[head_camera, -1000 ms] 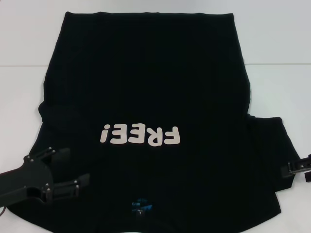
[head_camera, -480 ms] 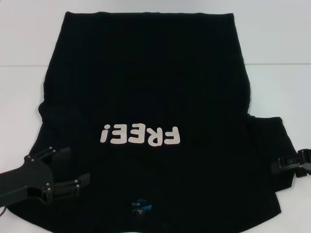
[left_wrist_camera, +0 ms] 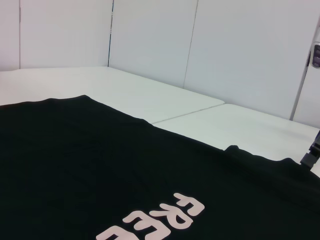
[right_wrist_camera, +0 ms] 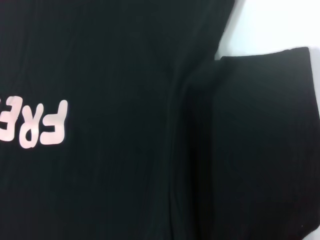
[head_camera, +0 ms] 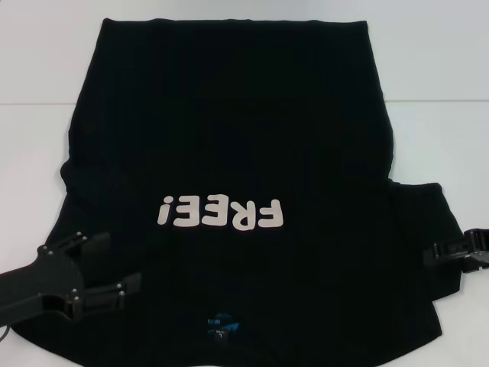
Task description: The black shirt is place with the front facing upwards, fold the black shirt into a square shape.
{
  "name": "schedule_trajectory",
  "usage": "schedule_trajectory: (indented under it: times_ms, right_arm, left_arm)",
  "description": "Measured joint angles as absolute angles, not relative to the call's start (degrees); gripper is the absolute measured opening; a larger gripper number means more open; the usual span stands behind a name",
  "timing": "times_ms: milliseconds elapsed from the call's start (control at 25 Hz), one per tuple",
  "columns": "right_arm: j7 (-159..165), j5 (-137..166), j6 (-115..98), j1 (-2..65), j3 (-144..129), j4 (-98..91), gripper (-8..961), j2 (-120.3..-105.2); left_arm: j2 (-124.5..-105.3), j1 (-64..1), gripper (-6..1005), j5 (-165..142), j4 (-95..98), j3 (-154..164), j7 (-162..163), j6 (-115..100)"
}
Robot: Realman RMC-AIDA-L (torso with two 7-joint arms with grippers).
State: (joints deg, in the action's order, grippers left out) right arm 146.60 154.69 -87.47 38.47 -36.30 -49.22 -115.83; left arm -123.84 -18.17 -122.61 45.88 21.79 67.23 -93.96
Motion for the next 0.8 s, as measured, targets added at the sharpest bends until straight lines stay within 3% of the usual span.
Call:
schedule_trajectory:
  times_ms: [160, 400, 800]
  right_arm:
    - [146.6, 154.7, -87.2, 38.5, -36.3, -49.2, 879, -115.83]
    - [146.0, 154.6, -86.8, 38.5, -36.4, -49.6, 688, -116.03]
    - [145.9, 154.5, -86.7, 38.5, -36.9, -49.7, 461, -115.93]
  left_arm:
    - [-123.84, -18.2, 945, -122.6, 45.9, 21.7, 67.2, -94.0]
    - [-123.84, -18.3, 944, -122.6, 45.9, 21.7, 67.2, -94.0]
    - [-123.91, -18.1, 942, -122.6, 45.9, 21.7, 67.2, -94.0]
